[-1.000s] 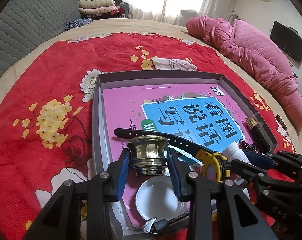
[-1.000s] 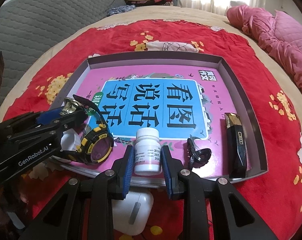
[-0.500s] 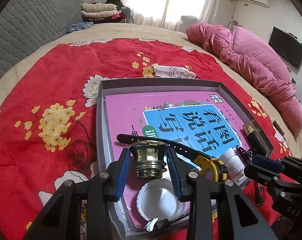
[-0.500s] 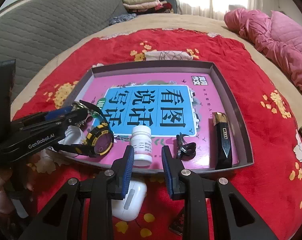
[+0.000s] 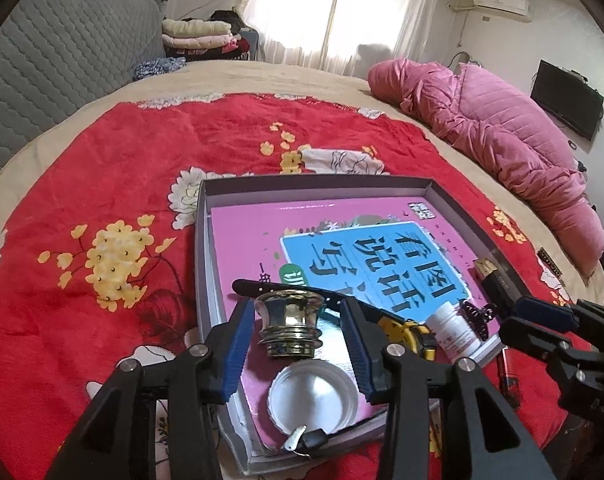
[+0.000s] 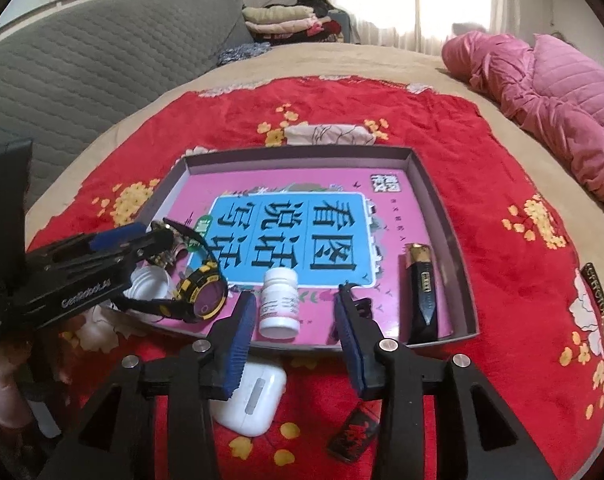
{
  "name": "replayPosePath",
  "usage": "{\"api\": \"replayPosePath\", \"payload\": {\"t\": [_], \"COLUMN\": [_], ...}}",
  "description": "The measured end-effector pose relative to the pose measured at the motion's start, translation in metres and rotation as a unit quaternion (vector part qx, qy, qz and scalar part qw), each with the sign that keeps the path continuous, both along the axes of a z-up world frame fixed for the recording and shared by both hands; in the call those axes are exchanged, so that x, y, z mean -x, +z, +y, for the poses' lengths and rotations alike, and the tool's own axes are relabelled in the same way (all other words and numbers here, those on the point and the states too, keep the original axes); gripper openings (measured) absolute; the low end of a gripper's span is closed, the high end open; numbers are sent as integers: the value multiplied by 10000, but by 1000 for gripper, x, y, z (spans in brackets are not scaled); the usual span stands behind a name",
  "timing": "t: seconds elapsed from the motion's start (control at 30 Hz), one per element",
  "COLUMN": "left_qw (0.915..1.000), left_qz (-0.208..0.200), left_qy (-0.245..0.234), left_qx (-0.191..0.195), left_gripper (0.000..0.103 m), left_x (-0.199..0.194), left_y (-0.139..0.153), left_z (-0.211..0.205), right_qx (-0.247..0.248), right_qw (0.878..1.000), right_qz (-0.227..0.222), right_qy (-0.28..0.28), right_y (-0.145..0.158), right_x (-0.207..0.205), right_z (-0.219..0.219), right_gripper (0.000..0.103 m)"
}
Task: Organize rigid objects
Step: 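Lower the pill bottle into the box and open the right gripper while the left lowers the knob, then open the left gripper to release the brass knob in the box, then withdraw both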
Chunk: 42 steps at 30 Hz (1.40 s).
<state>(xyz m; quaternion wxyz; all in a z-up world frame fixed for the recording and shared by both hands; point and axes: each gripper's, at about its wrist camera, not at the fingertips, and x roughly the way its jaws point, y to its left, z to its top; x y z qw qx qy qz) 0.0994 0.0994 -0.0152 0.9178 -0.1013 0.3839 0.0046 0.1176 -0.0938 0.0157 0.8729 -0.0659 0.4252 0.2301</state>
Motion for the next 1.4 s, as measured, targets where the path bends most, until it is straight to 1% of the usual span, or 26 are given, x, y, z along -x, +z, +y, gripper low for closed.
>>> {"api": "replayPosePath", "payload": {"t": [0.2, 0.27, 0.43, 0.6, 0.63, 0.73, 0.9, 1.03, 1.23, 1.4], "left_qw": [9999, 9999, 9996, 9996, 9996, 9994, 9993, 9993, 9994, 9995], "left_qz": [-93, -128, -256, -262, -271, -302, -308, -295, -256, -247], "left_qy": [37, 45, 30, 50, 62, 122, 209, 202, 174, 118], "left_qx": [-58, -59, -152, -115, -108, -89, -92, -105, -152, -160], "left_gripper": [44, 44, 44, 45, 46, 55, 55, 56, 61, 61], "left_x": [8, 12, 22, 27, 29, 33, 37, 41, 44, 47], "left_y": [4, 6, 12, 15, 16, 18, 21, 24, 28, 31], "left_z": [-1, -2, -6, -8, -8, -7, -5, -6, -11, -17], "right_qx": [-24, -34, -123, -192, -207, -242, -235, -313, -351, -362], "right_qw": [9999, 9998, 9995, 9991, 9989, 9987, 9985, 9980, 9973, 9969], "right_qz": [-98, -136, -227, -286, -309, -342, -382, -437, -556, -580], "right_qy": [-76, -102, -157, -259, -280, -303, -309, -319, -323, -384], "right_y": [7, 10, 16, 22, 24, 26, 30, 35, 44, 46], "right_x": [1, 2, 4, 5, 6, 8, 13, 15, 18, 19], "right_z": [-6, -7, -12, -20, -21, -25, -29, -33, -36, -43], "right_gripper": [44, 50, 54, 61, 62, 63, 65, 69, 72, 74]}}
